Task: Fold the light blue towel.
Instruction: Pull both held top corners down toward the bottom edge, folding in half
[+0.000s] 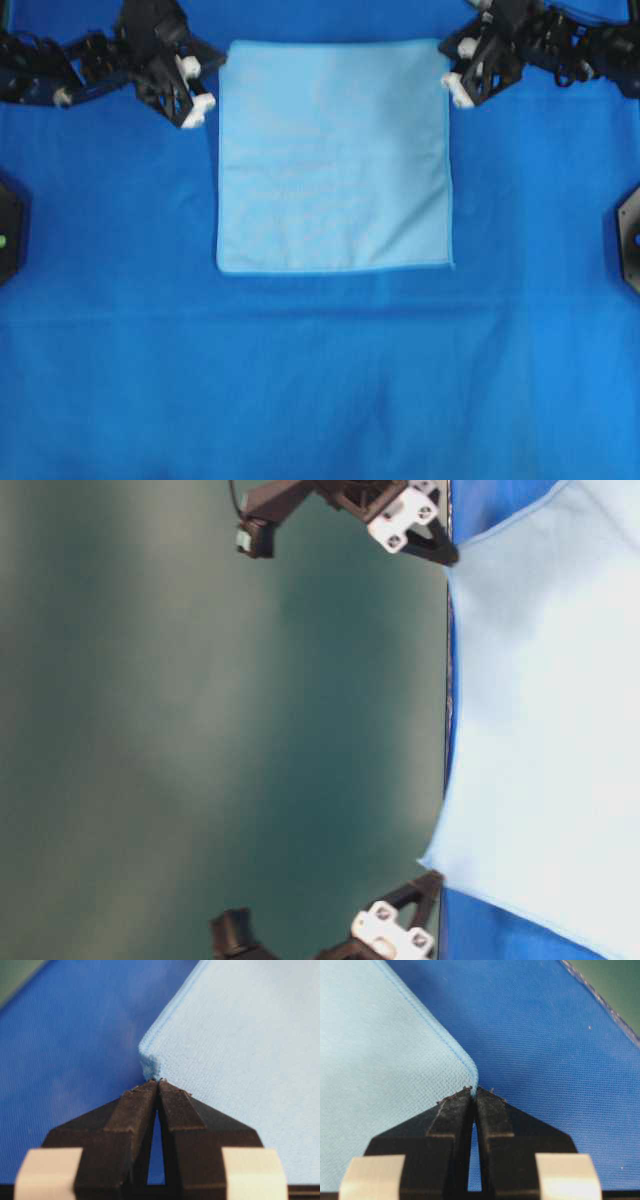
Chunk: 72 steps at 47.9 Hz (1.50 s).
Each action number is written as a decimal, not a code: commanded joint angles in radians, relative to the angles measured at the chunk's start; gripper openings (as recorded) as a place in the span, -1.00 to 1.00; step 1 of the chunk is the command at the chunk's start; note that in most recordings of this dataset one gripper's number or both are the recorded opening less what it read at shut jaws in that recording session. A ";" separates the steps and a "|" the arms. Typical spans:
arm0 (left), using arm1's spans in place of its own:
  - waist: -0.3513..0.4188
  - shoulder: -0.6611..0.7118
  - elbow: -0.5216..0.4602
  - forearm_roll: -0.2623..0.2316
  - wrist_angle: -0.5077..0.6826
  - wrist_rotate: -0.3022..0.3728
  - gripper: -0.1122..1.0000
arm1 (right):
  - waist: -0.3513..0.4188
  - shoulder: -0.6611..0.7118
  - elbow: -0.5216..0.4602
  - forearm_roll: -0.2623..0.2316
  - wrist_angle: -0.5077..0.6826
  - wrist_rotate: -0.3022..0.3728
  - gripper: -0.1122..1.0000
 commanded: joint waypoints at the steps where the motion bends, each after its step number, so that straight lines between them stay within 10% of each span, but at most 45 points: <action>1: -0.009 -0.031 -0.006 0.000 0.003 0.008 -0.78 | 0.003 -0.046 0.002 0.002 0.000 0.002 -0.78; 18: -0.058 -0.035 0.009 0.000 0.021 0.017 -0.78 | 0.054 -0.084 0.035 0.008 0.008 0.006 -0.78; 35: -0.229 -0.101 0.118 -0.002 0.025 0.015 -0.78 | 0.267 -0.207 0.101 0.031 0.135 0.014 -0.78; 55: -0.517 -0.100 0.140 -0.002 0.098 -0.032 -0.78 | 0.557 -0.244 0.160 0.081 0.166 0.183 -0.78; 72: -0.623 -0.089 0.121 -0.002 0.103 -0.147 -0.78 | 0.626 -0.244 0.164 0.081 0.166 0.259 -0.78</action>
